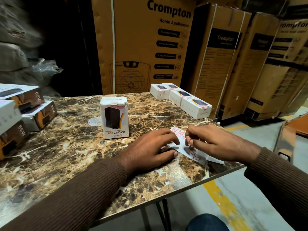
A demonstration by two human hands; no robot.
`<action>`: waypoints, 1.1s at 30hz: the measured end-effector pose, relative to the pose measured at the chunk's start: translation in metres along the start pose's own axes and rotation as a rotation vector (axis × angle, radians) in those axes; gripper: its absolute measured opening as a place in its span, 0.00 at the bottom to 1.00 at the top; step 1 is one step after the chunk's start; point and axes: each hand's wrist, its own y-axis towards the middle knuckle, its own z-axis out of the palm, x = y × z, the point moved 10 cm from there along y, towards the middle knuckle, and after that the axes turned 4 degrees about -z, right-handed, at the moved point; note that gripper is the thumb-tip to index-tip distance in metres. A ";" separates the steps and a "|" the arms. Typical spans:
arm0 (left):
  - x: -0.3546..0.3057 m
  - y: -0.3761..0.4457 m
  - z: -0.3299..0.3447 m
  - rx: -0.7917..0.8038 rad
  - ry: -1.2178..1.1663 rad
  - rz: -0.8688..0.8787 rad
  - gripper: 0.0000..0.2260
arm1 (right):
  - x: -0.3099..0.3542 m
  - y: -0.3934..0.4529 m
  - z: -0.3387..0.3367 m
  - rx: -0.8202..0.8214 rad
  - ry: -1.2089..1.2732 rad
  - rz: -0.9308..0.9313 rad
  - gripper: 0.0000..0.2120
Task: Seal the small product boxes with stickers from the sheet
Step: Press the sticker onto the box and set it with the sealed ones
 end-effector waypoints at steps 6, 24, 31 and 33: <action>0.009 -0.004 -0.016 -0.066 0.024 -0.006 0.13 | 0.001 0.003 -0.006 -0.102 0.009 0.036 0.08; 0.103 -0.074 -0.186 -0.557 0.092 -0.281 0.13 | 0.109 0.123 -0.039 -0.547 0.090 -0.178 0.05; 0.112 -0.076 -0.183 -0.551 0.102 -0.310 0.07 | 0.126 0.155 -0.031 -0.500 -0.141 -0.164 0.04; 0.111 -0.076 -0.182 -0.562 0.098 -0.312 0.06 | 0.127 0.157 -0.031 -0.497 -0.186 -0.148 0.04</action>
